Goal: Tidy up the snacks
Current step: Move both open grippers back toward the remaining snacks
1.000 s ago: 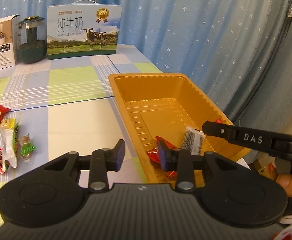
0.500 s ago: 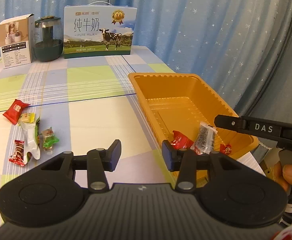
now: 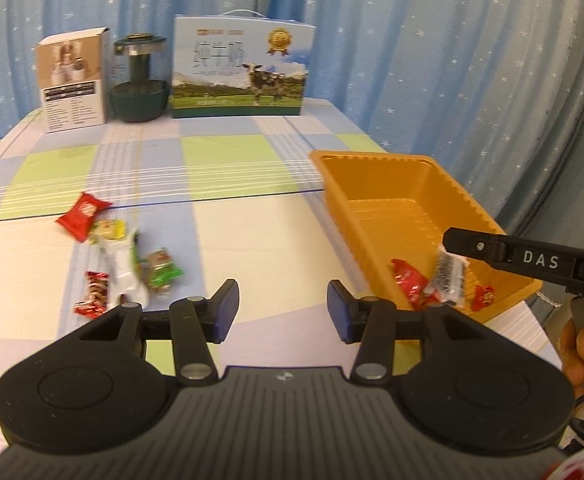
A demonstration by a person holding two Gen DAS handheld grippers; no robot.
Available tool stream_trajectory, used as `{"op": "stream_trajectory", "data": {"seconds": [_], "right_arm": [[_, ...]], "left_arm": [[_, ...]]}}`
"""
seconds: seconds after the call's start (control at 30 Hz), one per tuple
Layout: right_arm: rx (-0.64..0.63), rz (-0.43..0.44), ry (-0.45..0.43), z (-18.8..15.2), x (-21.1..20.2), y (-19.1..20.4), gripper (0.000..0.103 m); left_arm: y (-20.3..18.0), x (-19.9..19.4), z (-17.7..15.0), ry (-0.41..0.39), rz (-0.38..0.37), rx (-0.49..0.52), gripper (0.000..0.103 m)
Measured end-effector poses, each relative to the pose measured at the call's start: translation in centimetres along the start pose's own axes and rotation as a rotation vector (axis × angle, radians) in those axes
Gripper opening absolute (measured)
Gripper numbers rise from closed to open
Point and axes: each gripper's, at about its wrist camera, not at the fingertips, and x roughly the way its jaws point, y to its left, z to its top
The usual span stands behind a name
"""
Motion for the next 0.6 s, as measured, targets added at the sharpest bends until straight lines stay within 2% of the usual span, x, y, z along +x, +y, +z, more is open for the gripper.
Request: {"op": "stream_trajectory", "data": {"seconds": [0.27,0.6], "right_arm": [[-0.058,0.059,0.015,-0.5,1.1,3.6,0.063],[-0.086,0.163,0.068,-2.2,2.6,8.1,0.063]], "left_arm": [[4.0,-1.6,-0.9,-0.005,0.066,-0.025,0.047],[10.1,-3.4,-2.5,0.02,0.166,-0.032,0.057]]}}
